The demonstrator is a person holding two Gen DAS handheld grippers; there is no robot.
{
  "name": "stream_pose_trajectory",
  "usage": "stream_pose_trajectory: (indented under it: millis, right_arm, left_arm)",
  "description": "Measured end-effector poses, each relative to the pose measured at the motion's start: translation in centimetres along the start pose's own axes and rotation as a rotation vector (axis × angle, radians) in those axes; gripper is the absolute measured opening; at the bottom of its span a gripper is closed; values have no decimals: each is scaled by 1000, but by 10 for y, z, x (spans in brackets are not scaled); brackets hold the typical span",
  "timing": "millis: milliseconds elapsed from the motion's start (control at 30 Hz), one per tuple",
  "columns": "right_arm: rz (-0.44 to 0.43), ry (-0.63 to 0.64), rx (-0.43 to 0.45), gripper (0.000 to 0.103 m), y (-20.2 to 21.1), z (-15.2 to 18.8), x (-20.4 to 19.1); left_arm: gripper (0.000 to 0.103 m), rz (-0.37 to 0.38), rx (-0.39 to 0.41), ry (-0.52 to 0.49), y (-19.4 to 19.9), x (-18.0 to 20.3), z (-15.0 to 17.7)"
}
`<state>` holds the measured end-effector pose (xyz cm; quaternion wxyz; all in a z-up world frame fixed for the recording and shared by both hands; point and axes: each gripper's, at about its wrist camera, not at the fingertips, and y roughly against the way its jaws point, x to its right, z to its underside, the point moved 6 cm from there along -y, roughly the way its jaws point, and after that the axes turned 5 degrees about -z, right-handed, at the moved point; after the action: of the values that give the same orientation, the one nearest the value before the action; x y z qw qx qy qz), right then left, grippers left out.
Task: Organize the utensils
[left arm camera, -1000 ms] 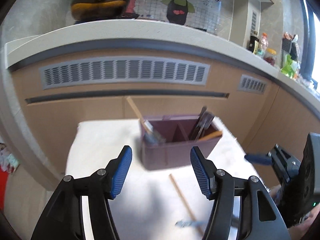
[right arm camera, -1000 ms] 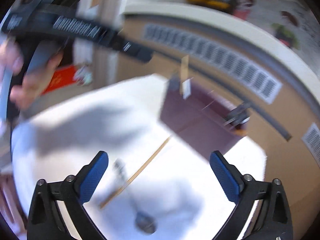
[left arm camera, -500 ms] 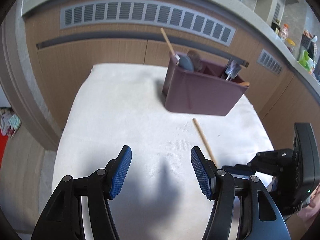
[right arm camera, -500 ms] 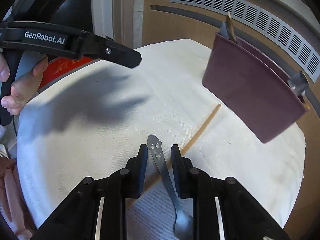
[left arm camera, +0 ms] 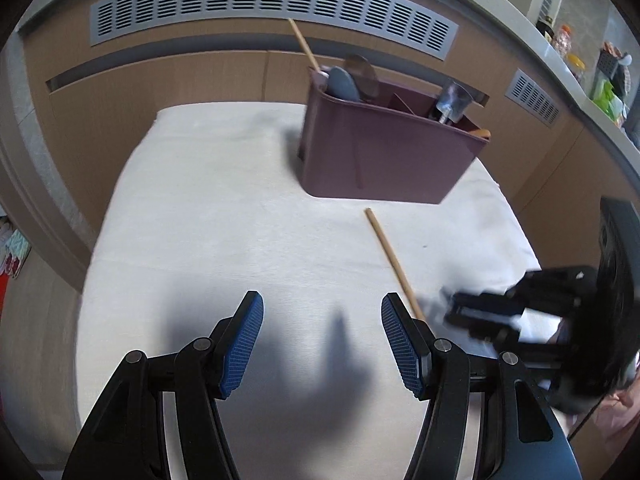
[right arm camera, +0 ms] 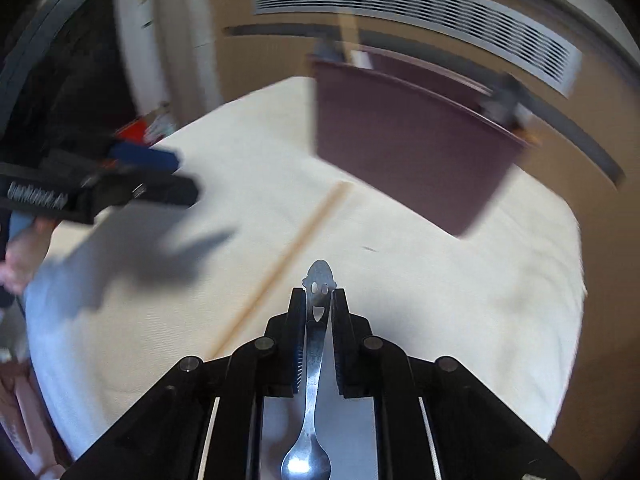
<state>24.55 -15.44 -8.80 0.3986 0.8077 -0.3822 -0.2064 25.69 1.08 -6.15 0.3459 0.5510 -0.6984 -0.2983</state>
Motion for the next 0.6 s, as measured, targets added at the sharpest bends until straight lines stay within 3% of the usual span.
stream_pose_trajectory:
  millis: [167, 267, 333, 400, 467, 533, 600]
  right_arm:
    - [55, -191, 23, 11, 14, 21, 56]
    - [64, -213, 52, 11, 27, 29, 61]
    - [60, -210, 69, 13, 31, 28, 55]
    - [62, -205, 93, 14, 37, 28, 57]
    - [81, -204, 107, 26, 39, 31, 68]
    - [132, -204, 126, 69, 43, 32, 73]
    - [231, -203, 167, 84, 54, 34, 80]
  left_arm:
    - [62, 88, -107, -43, -24, 40, -5]
    - [58, 79, -192, -117, -43, 68, -10]
    - [41, 43, -233, -164, -55, 81, -14]
    - [33, 4, -269, -187, -65, 87, -16]
    - [29, -10, -315, -205, -75, 94, -17]
    - [23, -34, -345, -206, -84, 96, -17]
    - [14, -64, -343, -236, -86, 98, -21]
